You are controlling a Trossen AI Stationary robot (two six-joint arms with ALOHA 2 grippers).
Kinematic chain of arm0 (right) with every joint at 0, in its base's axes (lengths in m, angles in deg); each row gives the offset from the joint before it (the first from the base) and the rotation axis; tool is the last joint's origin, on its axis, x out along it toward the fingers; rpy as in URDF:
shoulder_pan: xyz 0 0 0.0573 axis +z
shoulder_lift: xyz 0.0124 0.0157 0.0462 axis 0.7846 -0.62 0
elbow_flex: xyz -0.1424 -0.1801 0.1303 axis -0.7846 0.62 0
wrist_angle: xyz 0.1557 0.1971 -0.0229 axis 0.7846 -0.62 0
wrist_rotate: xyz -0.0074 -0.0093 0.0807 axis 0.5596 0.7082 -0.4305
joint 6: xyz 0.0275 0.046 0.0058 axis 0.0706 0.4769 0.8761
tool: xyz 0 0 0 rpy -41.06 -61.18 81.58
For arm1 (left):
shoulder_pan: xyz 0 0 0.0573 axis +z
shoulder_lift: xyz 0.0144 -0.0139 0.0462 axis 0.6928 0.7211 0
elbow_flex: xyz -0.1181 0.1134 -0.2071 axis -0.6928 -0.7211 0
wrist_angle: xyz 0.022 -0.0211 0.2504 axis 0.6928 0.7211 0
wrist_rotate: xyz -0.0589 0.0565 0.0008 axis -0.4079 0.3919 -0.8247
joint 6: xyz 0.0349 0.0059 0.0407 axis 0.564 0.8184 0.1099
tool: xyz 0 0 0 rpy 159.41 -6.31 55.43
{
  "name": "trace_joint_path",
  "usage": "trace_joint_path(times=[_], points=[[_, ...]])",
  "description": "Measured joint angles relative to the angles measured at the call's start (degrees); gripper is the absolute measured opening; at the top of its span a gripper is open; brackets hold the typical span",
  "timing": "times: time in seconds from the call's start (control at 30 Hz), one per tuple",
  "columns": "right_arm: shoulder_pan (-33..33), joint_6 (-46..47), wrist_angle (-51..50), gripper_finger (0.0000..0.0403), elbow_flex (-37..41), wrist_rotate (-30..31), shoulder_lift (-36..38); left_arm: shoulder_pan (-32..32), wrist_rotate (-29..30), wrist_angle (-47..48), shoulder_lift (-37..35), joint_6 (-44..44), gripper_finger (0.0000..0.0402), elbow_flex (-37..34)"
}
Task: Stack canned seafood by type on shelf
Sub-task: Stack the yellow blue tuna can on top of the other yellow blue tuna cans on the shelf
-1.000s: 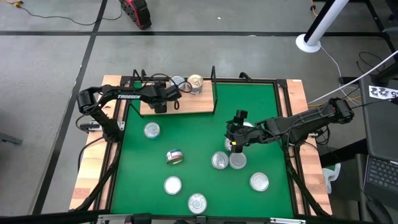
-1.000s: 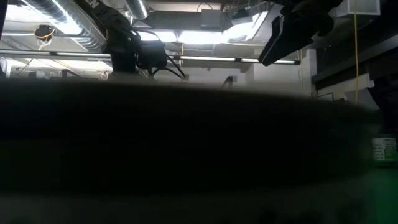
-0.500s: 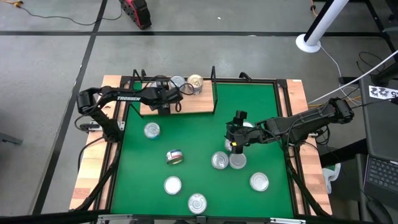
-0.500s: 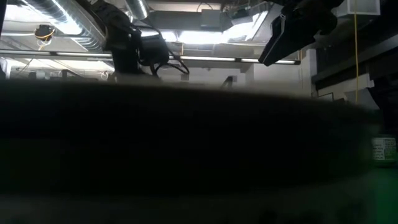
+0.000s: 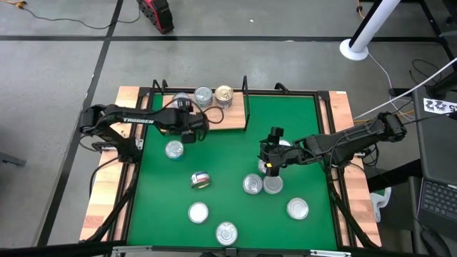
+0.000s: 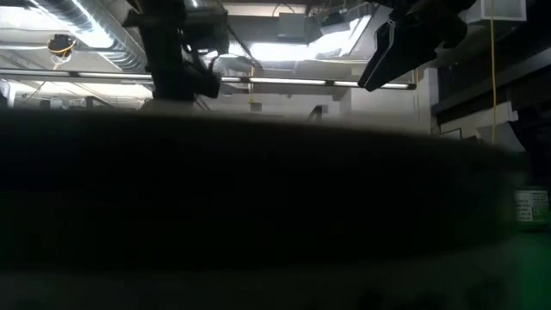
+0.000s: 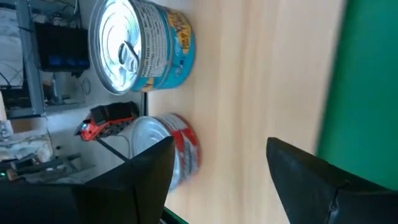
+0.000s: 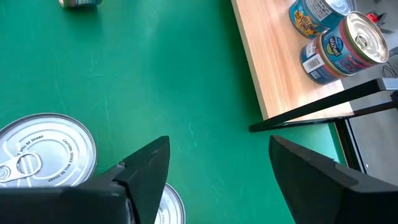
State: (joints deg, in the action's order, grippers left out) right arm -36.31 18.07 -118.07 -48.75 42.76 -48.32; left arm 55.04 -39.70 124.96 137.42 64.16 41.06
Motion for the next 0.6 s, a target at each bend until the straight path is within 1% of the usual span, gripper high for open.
trace_joint_path(times=[0.17, 0.27, 0.33, 0.4, 0.47, 0.53, 0.6], points=[[-0.01, 0.00, 0.11, 0.0273, 0.00, -0.25, 0.01, -5.93, -0.83, 7.02, -1.56, -10.94, 0.0251, 0.08], [-0.01, 0.01, 0.15, 0.0273, 0.00, -1.10, 0.01, -9.26, -4.75, 12.25, -1.73, -18.76, 0.0251, 0.08], [-0.01, 0.00, 0.17, 0.0273, 0.00, -1.63, 0.01, -11.19, -9.21, 15.48, -1.71, -24.48, 0.0251, 0.08], [-0.01, 0.02, 0.20, 0.0273, 0.00, -2.42, 0.01, -12.92, -14.28, 16.55, -1.71, -29.49, 0.0251, 0.08], [0.00, 0.01, 0.23, 0.0273, 0.00, -3.46, 0.01, -14.64, -18.17, 16.83, -1.69, -33.03, 0.0251, 0.06], [-0.01, 0.00, 0.30, 0.0273, 0.00, -4.43, 0.00, -16.26, -19.72, 16.74, -1.69, -35.93, 0.0251, 0.06], [0.00, 0.01, 0.48, 0.0273, 0.00, -5.18, 0.01, -17.88, -19.85, 16.64, -1.67, -38.75, 0.0251, -0.03]])
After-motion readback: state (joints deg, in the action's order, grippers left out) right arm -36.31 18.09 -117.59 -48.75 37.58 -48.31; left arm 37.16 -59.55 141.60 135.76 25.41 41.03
